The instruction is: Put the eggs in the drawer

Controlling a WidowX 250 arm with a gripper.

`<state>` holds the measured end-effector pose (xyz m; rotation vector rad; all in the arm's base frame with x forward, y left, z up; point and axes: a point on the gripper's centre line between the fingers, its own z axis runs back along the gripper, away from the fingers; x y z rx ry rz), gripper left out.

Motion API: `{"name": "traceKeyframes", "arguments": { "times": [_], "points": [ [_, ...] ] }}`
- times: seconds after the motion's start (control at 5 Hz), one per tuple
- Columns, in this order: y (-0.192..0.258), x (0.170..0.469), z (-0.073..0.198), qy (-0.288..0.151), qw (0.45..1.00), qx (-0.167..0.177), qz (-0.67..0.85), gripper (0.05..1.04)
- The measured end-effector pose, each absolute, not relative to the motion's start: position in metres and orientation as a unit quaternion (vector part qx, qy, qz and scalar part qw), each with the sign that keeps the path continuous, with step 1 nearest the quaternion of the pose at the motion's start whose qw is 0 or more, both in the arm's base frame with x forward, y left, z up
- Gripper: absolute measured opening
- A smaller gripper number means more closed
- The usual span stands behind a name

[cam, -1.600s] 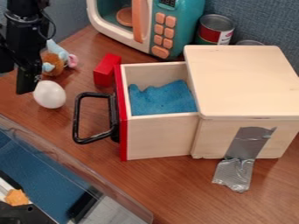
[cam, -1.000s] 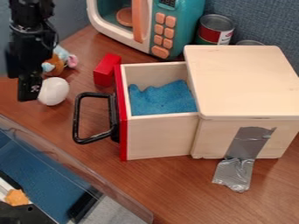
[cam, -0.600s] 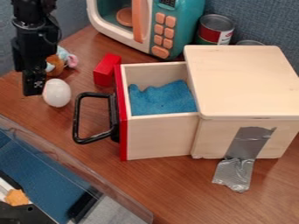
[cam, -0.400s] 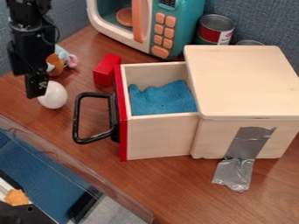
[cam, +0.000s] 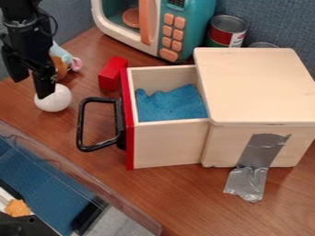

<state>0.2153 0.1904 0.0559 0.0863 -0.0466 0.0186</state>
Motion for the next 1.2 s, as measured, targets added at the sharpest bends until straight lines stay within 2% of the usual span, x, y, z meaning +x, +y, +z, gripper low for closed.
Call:
{"name": "traceKeyframes", "arguments": {
  "times": [0.2, 0.4, 0.6, 0.8, 1.2],
  "points": [
    [0.191, 0.217, 0.057, -0.027, 0.999, 0.033, 0.001, 0.999],
    [0.192, 0.215, 0.048, -0.039, 0.999, 0.0, -0.015, 0.999],
    [0.187, 0.217, 0.029, -0.024, 0.998, 0.012, -0.049, 0.999],
    [0.184, 0.221, 0.013, -0.017, 0.998, 0.002, -0.057, 0.952],
    [0.176, 0.242, 0.008, -0.016, 0.999, -0.019, -0.029, 0.354]
  ]
}}
